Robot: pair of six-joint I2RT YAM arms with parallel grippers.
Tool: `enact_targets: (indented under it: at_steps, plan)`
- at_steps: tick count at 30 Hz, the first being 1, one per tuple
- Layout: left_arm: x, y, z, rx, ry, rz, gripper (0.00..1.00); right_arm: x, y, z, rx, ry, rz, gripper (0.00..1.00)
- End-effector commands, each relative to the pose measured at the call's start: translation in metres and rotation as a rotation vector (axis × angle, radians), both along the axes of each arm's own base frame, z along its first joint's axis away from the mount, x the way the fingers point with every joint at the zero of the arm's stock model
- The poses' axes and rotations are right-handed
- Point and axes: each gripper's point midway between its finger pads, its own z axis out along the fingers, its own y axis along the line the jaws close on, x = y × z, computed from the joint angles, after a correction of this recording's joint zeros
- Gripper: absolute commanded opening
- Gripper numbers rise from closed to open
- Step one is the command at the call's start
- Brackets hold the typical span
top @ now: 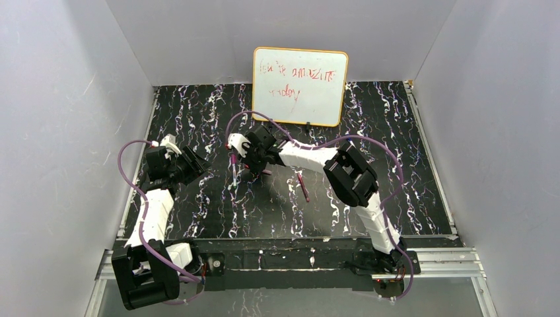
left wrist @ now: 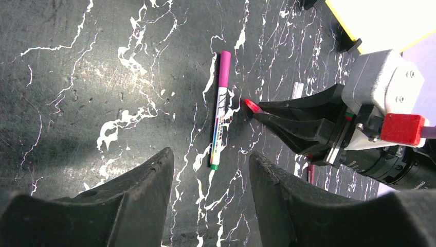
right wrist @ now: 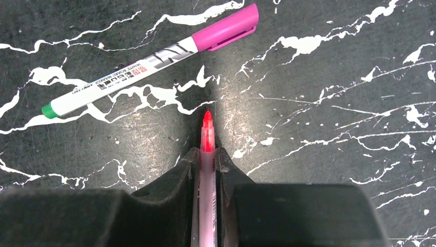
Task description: Insert the pens into the pen caps
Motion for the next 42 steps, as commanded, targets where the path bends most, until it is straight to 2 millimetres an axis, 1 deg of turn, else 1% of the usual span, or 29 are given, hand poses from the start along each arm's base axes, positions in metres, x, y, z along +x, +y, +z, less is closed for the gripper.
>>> enact_targets:
  at_steps: [1, 5, 6, 9, 11, 15, 19, 21, 22, 23, 26, 28, 30, 32, 35, 38, 42]
  plan:
    - [-0.003, -0.003, 0.001, -0.005, -0.007, -0.021, 0.53, 0.002, -0.009, 0.005, 0.038, 0.005, -0.089, 0.20]
    - [-0.002, -0.008, 0.007, -0.024, -0.037, -0.043, 0.53, 0.011, -0.002, 0.050, 0.175, -0.043, -0.146, 0.19]
    - [0.000, -0.009, 0.011, -0.030, -0.059, -0.051, 0.53, 0.012, -0.002, 0.060, 0.200, -0.053, -0.159, 0.19]
    - [0.000, -0.023, 0.027, -0.086, -0.133, -0.110, 0.53, 0.014, -0.003, 0.095, 0.294, -0.086, -0.199, 0.19]
    - [0.002, -0.030, 0.040, -0.113, -0.200, -0.148, 0.52, 0.016, -0.005, 0.126, 0.372, -0.113, -0.228, 0.19]
    - [0.003, -0.048, 0.067, -0.191, -0.319, -0.229, 0.48, 0.014, -0.017, 0.187, 0.551, -0.117, -0.284, 0.19]
    - [-0.004, -0.070, 0.107, -0.294, -0.498, -0.328, 0.47, 0.003, -0.035, 0.243, 0.761, -0.048, -0.338, 0.20]
    - [-0.012, -0.081, 0.123, -0.297, -0.573, -0.389, 0.45, -0.009, -0.043, 0.268, 0.878, 0.001, -0.336, 0.20]
    - [-0.016, -0.087, 0.130, -0.286, -0.605, -0.427, 0.44, -0.018, -0.047, 0.286, 0.944, 0.015, -0.324, 0.20]
    - [-0.020, -0.094, 0.136, -0.266, -0.639, -0.463, 0.43, -0.025, -0.050, 0.297, 0.987, 0.035, -0.315, 0.20]
    - [-0.034, -0.115, 0.150, -0.196, -0.743, -0.572, 0.43, -0.045, -0.052, 0.321, 1.103, 0.113, -0.272, 0.21]
    - [-0.038, -0.121, 0.160, -0.177, -0.784, -0.614, 0.45, -0.054, -0.054, 0.329, 1.151, 0.161, -0.257, 0.21]
    - [-0.044, -0.134, 0.169, -0.196, -0.801, -0.678, 0.46, -0.061, -0.056, 0.333, 1.182, 0.190, -0.248, 0.21]
    - [-0.046, -0.141, 0.177, -0.201, -0.817, -0.708, 0.47, -0.064, -0.057, 0.336, 1.200, 0.205, -0.248, 0.21]
    - [-0.045, -0.145, 0.184, -0.199, -0.834, -0.707, 0.47, -0.067, -0.057, 0.341, 1.213, 0.216, -0.238, 0.21]
    - [-0.044, -0.148, 0.185, -0.204, -0.833, -0.713, 0.48, -0.070, -0.056, 0.345, 1.229, 0.225, -0.226, 0.21]
    - [-0.045, -0.157, 0.186, -0.217, -0.826, -0.742, 0.48, -0.072, -0.054, 0.349, 1.256, 0.238, -0.218, 0.21]
